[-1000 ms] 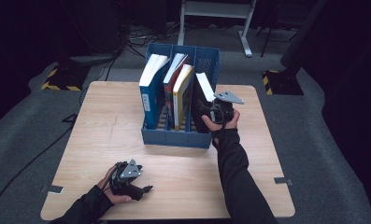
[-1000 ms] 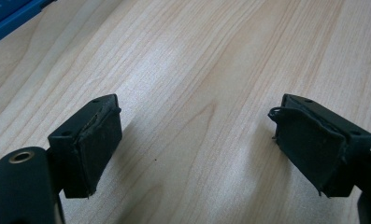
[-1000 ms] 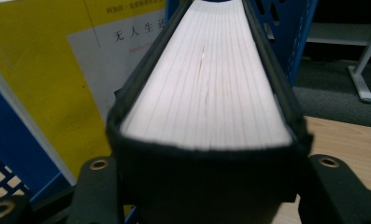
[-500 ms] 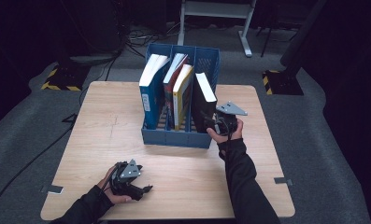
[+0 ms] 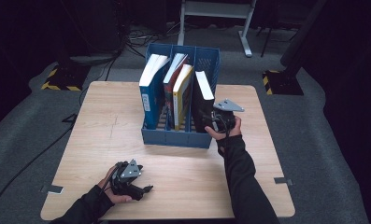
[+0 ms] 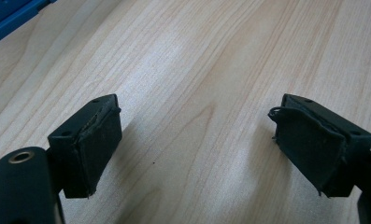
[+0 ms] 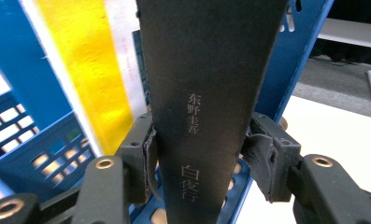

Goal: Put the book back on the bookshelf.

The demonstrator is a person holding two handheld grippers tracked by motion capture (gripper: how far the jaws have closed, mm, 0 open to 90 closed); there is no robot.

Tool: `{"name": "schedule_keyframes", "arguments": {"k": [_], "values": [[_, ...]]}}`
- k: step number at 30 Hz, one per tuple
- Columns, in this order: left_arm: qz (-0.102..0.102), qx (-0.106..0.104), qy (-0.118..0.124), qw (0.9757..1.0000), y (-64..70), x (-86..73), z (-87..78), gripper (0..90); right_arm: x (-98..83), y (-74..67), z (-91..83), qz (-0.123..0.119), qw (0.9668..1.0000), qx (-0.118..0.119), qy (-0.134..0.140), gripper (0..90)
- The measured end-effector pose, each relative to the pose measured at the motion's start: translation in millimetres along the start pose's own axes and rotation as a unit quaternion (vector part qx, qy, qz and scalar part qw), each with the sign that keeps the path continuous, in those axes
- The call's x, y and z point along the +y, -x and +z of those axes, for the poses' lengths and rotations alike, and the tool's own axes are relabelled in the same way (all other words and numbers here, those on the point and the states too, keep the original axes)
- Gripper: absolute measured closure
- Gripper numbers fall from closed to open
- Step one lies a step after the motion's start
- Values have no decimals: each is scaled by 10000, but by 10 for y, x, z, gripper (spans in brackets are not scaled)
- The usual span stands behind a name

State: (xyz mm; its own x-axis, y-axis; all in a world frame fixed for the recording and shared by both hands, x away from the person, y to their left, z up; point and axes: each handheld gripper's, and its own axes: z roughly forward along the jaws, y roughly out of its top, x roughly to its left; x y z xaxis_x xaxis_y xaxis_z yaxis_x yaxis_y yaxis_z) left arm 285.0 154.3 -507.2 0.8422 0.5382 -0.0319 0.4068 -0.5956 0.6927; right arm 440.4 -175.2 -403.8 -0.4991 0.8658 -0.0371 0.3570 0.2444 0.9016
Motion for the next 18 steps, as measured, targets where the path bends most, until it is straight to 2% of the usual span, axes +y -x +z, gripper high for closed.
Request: {"name": "schedule_keyframes", "arguments": {"k": [11,18], "values": [[-1,11,0,10000,3,-1,-1,155,137,-51,239,154,9991,-373,-105,478],[-11,9,1,10000,5,-1,-1,155,213,-62,344,118,9987,-444,-220,461]]}}
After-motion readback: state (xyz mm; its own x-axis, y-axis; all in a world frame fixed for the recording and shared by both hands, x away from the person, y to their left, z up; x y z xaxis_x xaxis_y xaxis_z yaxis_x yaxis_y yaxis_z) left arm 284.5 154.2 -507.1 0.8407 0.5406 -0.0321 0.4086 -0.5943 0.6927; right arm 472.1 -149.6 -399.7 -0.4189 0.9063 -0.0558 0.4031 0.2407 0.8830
